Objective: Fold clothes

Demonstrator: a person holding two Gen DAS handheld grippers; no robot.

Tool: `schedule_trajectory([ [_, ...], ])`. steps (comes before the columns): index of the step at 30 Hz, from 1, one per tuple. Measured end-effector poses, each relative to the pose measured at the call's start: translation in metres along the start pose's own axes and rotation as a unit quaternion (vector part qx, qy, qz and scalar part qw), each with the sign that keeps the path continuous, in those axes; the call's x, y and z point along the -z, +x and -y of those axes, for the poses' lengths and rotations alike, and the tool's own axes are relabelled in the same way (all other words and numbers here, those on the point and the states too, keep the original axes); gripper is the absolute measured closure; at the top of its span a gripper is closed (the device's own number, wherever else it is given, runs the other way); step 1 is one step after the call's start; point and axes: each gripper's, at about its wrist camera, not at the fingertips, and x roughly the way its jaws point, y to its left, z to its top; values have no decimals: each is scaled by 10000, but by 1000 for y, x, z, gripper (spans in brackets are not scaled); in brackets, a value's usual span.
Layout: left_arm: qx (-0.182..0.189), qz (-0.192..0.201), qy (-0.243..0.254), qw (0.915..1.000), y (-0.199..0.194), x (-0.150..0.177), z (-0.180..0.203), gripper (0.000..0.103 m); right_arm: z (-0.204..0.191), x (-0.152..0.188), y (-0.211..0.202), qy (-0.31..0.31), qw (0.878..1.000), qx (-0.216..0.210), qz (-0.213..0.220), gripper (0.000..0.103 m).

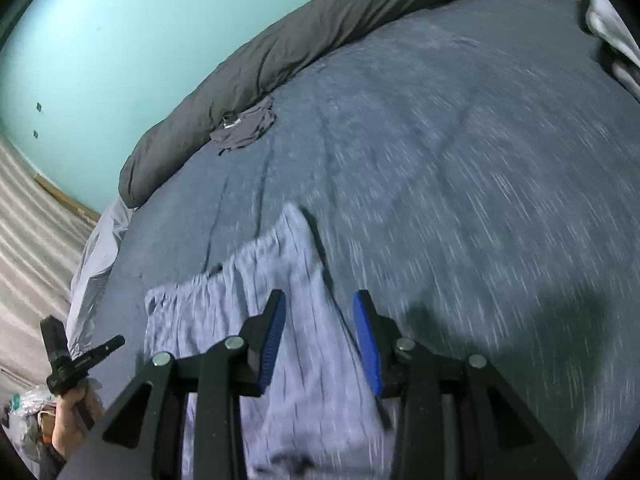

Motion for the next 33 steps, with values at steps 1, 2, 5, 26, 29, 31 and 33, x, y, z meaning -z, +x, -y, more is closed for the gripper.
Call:
schedule_trajectory([
  [1, 12, 23, -37, 10000, -4, 8, 0, 91, 2, 7, -4, 59, 10000, 21, 8, 68],
  [2, 33, 50, -102, 9999, -7, 15, 0, 90, 3, 13, -8, 117, 9999, 44, 16, 68],
  [5, 70, 107, -297, 9995, -16, 39, 2, 82, 3, 34, -13, 72, 9999, 149, -17, 68],
  [26, -55, 208, 29, 9998, 10, 73, 26, 82, -3, 65, 37, -707, 9946, 457, -608, 92],
  [29, -52, 207, 32, 9998, 13, 72, 27, 82, -4, 64, 41, -856, 9931, 488, -636, 99],
  [31, -44, 204, 25, 9998, 14, 71, 26, 82, -5, 63, 41, -916, 9928, 482, -600, 101],
  [33, -29, 207, 5, 9998, 14, 70, 25, 82, -6, 62, 40, -940, 9931, 445, -542, 102],
])
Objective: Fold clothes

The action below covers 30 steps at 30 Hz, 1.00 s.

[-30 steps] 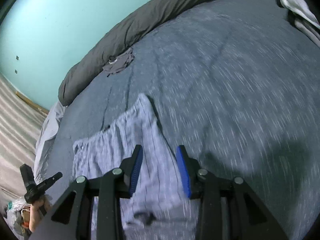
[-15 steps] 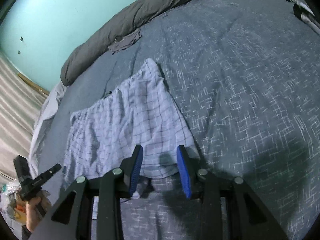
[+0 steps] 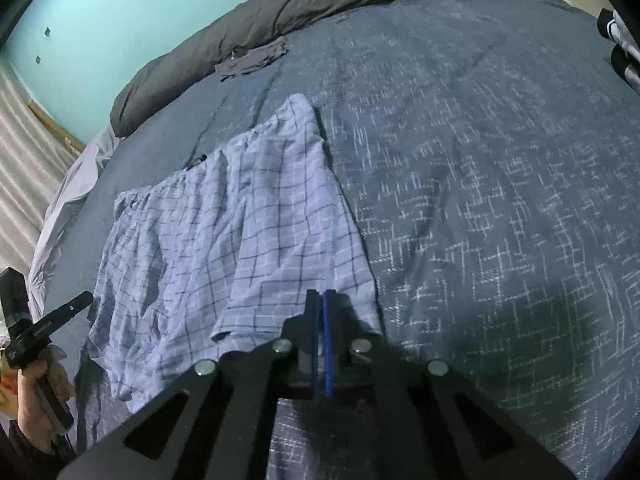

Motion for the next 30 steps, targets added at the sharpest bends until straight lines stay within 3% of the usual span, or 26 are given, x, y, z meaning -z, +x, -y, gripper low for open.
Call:
schedule_trajectory([
  [8, 20, -20, -103, 9999, 1, 0, -4, 82, 18, -4, -24, 430, 9979, -140, 463, 103],
  [11, 26, -18, -53, 10000, 2, 0, 0, 82, 15, -3, -15, 428, 9986, -159, 249, 99],
  [12, 29, -15, -31, 10000, 2, 0, 2, 82, 12, -3, -11, 423, 9988, -187, 164, 85],
  [13, 31, -19, -3, 10000, 3, 0, 3, 82, 10, -3, -8, 418, 9989, -214, 79, 61],
  [15, 25, -26, 30, 10000, 3, 0, 3, 82, 4, -5, 0, 325, 9993, -195, -68, 50],
  [19, 25, -43, 29, 10000, 1, 2, 2, 82, -7, -3, 8, -54, 9997, 122, -214, 52],
  [23, 37, -53, 20, 10000, 2, 1, 1, 82, -13, 3, 14, -456, 9973, 473, -320, 74],
  [24, 38, -48, 16, 10000, 1, 1, 0, 82, -13, 3, 14, -509, 9968, 522, -324, 86],
  [25, 39, -46, 14, 10000, 1, 1, 0, 82, -11, 3, 14, -491, 9970, 507, -313, 92],
  [30, 42, -49, -22, 10000, 1, -1, -3, 82, -6, 2, 8, -409, 9982, 414, -173, 98],
])
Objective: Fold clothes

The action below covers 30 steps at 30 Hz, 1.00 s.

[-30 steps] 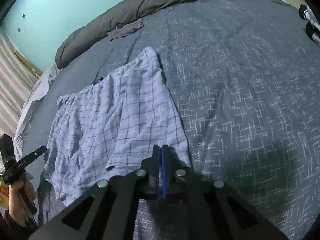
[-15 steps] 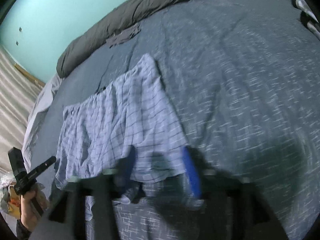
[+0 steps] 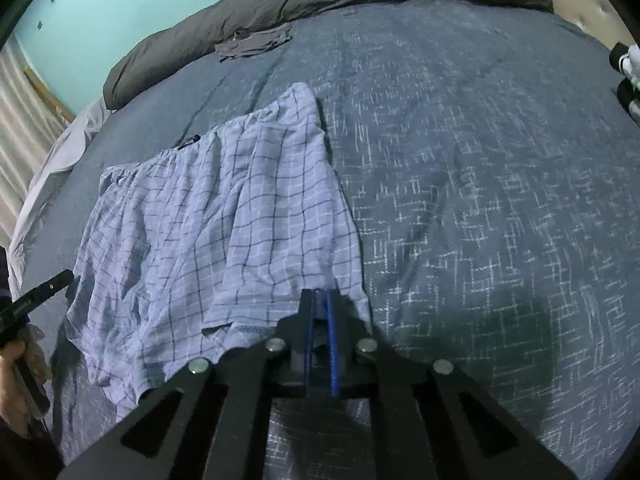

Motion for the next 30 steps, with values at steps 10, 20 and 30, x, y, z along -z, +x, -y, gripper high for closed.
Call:
schedule_trajectory([
  [10, -4, -37, -103, 9999, 1, -1, -5, 82, 24, -5, -35, 535, 9964, -342, 552, 98],
  [20, -132, -107, -201, 9997, 0, 2, -16, 71, 68, 1, -34, 1340, 9880, -418, 642, 98],
  [30, -214, -294, -74, 9993, -3, 10, -25, 71, 70, -5, -24, 1399, 9871, -514, 587, 98],
])
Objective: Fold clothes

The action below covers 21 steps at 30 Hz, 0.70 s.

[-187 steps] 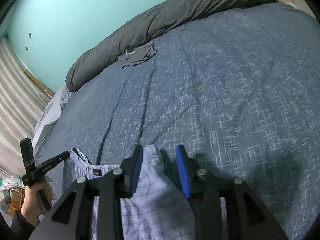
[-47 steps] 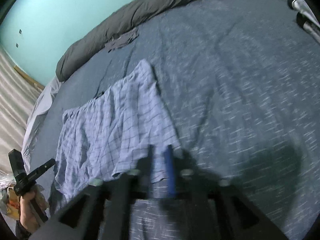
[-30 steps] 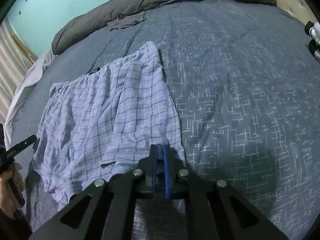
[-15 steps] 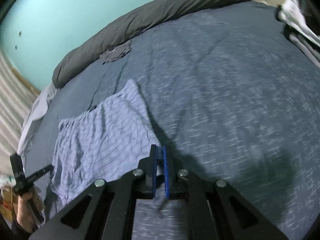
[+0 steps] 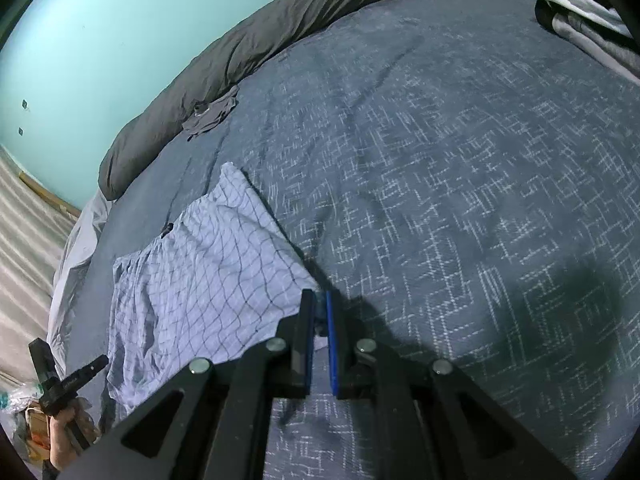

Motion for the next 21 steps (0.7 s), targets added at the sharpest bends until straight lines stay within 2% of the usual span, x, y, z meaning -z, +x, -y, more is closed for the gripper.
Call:
schedule_trajectory([
  [6, 41, -117, -81, 9999, 7, 2, -16, 73, 5, 4, -4, 43, 10000, -7, -11, 98],
  [9, 38, -87, -117, 9999, 6, 2, -19, 101, 5, 6, -5, 81, 10000, -45, -29, 98],
  [11, 62, -70, -140, 9999, 2, 1, -22, 101, 6, 6, -6, 66, 10000, -48, -29, 98],
  [14, -54, 216, -147, 9996, -18, -3, -30, 101, 6, 5, -8, 48, 10000, -55, -10, 98],
  [21, -7, 112, -469, 9988, -12, 0, -43, 100, 4, 6, -6, 59, 10000, -56, -41, 98],
])
